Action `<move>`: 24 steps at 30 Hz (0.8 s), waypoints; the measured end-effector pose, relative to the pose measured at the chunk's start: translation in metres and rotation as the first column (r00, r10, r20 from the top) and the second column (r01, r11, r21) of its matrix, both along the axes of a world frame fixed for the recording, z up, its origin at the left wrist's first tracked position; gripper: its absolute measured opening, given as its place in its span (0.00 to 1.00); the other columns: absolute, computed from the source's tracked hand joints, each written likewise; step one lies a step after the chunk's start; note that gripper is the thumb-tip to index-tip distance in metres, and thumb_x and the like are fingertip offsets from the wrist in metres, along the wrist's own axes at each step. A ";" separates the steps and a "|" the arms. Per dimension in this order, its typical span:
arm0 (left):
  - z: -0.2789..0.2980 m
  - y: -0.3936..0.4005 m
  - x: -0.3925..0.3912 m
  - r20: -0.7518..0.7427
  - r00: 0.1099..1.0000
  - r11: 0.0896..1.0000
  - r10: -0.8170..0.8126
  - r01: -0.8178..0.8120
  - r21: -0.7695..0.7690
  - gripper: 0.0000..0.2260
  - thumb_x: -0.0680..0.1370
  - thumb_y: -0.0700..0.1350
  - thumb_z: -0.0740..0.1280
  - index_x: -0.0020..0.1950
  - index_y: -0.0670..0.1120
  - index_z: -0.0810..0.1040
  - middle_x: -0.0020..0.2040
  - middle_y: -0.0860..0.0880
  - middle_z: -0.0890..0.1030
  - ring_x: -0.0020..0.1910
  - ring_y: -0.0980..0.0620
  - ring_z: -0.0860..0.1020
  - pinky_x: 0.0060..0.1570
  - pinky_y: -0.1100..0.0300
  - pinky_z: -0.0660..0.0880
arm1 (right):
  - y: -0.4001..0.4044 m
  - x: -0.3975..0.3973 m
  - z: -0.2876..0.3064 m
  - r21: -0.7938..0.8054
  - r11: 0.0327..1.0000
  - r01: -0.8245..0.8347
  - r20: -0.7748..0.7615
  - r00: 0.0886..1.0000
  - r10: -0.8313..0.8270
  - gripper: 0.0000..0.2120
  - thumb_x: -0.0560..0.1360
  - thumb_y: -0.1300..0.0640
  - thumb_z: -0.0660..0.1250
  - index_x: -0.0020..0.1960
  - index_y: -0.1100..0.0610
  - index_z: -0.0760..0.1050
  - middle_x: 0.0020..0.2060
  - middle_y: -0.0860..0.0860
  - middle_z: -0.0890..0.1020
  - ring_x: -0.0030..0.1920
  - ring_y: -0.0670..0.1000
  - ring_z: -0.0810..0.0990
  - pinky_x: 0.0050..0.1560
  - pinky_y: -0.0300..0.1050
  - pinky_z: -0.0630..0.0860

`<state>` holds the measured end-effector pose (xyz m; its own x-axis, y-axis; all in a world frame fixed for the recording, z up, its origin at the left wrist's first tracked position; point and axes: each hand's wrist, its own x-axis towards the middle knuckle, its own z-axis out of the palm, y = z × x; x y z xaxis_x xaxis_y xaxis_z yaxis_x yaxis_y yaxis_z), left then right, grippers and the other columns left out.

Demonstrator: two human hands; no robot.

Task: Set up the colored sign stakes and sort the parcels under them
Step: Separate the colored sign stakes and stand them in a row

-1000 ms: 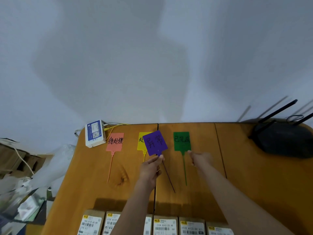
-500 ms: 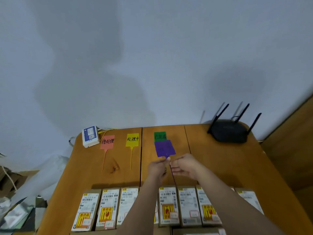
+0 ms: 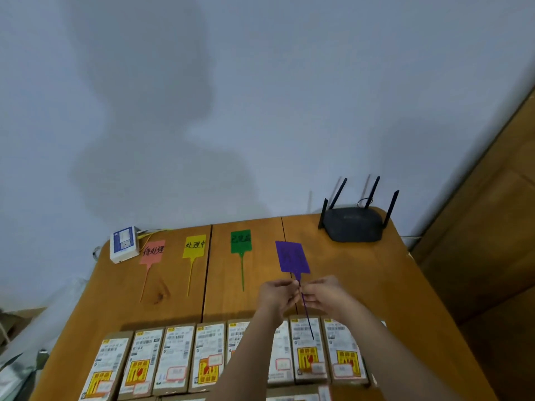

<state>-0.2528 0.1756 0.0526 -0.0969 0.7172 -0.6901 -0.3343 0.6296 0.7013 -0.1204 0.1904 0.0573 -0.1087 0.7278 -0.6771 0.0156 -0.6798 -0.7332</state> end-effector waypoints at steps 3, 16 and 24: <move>-0.008 0.017 0.021 -0.047 0.999 0.999 -0.007 0.005 -0.033 0.04 0.76 0.34 0.70 0.50 0.36 0.80 0.39 0.41 0.82 0.35 0.50 0.80 0.33 0.64 0.80 | 0.015 0.019 -0.009 -0.029 1.000 0.005 0.018 1.000 -0.004 0.11 0.75 0.69 0.68 0.57 0.69 0.75 0.50 0.64 0.83 0.48 0.58 0.85 0.39 0.42 0.82; -0.083 0.148 0.030 -0.409 0.895 0.984 -0.180 0.162 -0.078 0.09 0.75 0.33 0.66 0.37 0.41 0.80 0.37 0.40 0.82 0.34 0.47 0.79 0.38 0.54 0.81 | 0.145 0.001 -0.085 -0.013 0.997 -0.072 0.373 0.925 0.071 0.06 0.73 0.61 0.73 0.39 0.60 0.78 0.39 0.59 0.85 0.40 0.56 0.86 0.44 0.50 0.84; -0.158 0.219 0.002 -0.634 0.729 0.966 -0.258 0.206 -0.156 0.06 0.73 0.35 0.69 0.37 0.43 0.83 0.40 0.42 0.85 0.41 0.44 0.84 0.42 0.49 0.83 | 0.208 -0.037 -0.150 -0.033 0.996 -0.087 0.476 0.875 0.092 0.07 0.73 0.62 0.70 0.36 0.58 0.79 0.36 0.57 0.85 0.39 0.55 0.86 0.46 0.53 0.84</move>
